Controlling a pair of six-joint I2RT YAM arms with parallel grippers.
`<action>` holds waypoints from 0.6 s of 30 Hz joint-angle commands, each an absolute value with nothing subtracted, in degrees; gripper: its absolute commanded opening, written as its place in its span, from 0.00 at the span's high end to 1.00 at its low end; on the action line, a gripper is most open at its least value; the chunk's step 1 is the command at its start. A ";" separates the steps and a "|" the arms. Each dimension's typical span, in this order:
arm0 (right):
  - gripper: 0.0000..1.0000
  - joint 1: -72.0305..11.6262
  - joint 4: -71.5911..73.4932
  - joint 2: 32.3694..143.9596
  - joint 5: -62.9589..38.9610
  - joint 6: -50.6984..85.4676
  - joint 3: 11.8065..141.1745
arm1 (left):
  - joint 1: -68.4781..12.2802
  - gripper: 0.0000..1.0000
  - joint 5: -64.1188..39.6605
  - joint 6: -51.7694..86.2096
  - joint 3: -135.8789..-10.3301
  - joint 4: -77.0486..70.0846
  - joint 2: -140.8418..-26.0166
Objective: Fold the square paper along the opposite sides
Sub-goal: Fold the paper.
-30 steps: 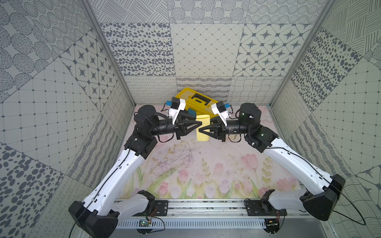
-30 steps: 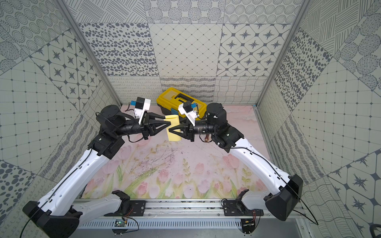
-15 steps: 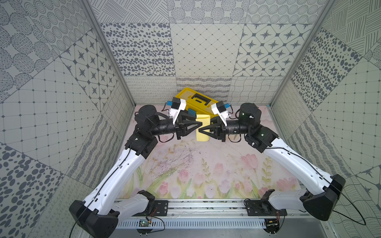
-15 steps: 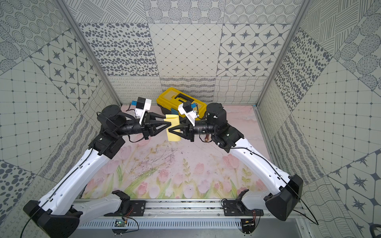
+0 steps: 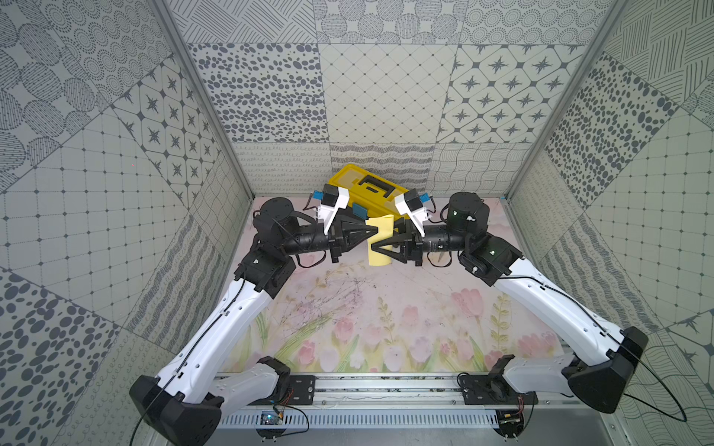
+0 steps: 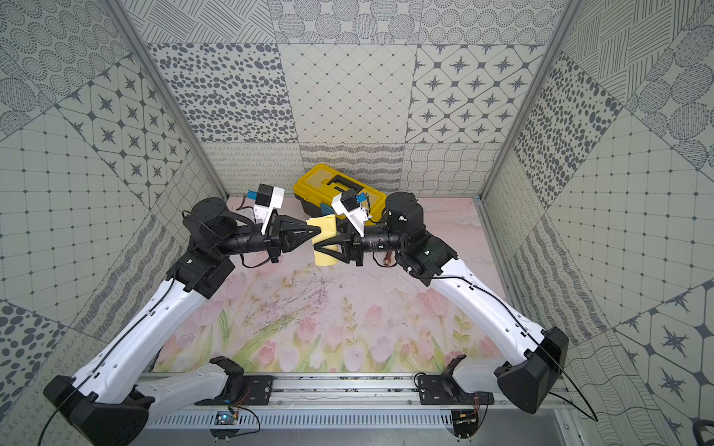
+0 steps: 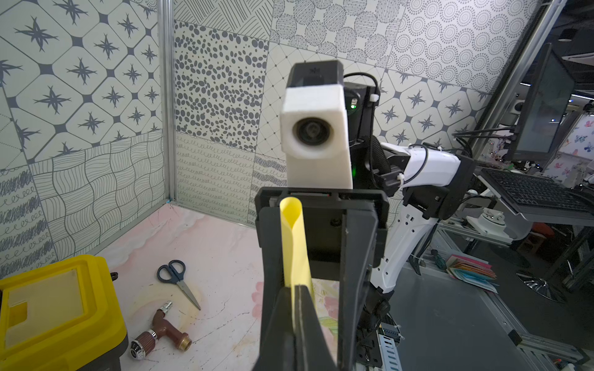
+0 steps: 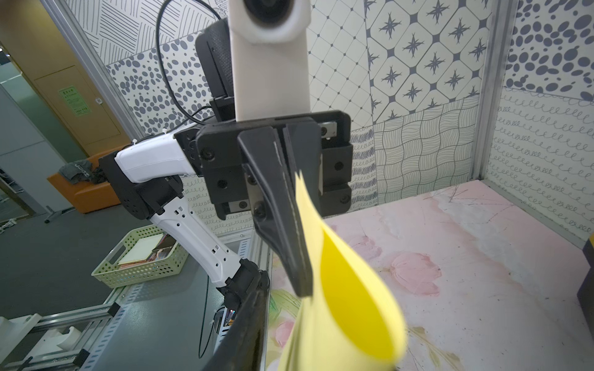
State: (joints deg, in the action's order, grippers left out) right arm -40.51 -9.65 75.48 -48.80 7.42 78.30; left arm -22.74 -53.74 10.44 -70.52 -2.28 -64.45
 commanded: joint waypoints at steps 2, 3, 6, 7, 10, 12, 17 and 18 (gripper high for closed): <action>0.59 -40.78 -9.46 74.01 -44.86 5.90 80.02 | -22.58 1.00 -53.91 9.15 -70.01 -4.82 -63.46; 0.58 -40.78 -9.70 73.47 -43.51 5.65 79.94 | -22.59 1.00 -53.66 8.89 -69.96 -4.59 -63.36; 0.59 -40.78 -10.28 71.80 -39.21 5.10 79.59 | -22.59 1.00 -52.76 8.35 -69.79 -4.11 -63.22; 0.59 -40.78 -10.32 71.32 -37.87 5.04 79.39 | -22.54 1.00 -52.57 8.35 -69.72 -4.13 -63.32; 0.61 -40.78 -10.21 70.45 -35.70 5.01 79.02 | -22.56 1.00 -52.45 8.35 -69.79 -4.04 -63.62; 0.64 -40.78 -9.99 70.14 -35.51 5.14 78.84 | -22.59 1.00 -52.35 8.35 -69.79 -3.84 -63.85; 0.67 -40.78 -9.44 69.61 -35.43 5.28 78.49 | -22.61 1.00 -52.12 8.26 -69.79 -3.33 -64.28; 0.68 -40.78 -9.40 69.52 -35.29 5.28 78.49 | -22.70 1.00 -52.29 8.28 -69.71 -3.33 -64.38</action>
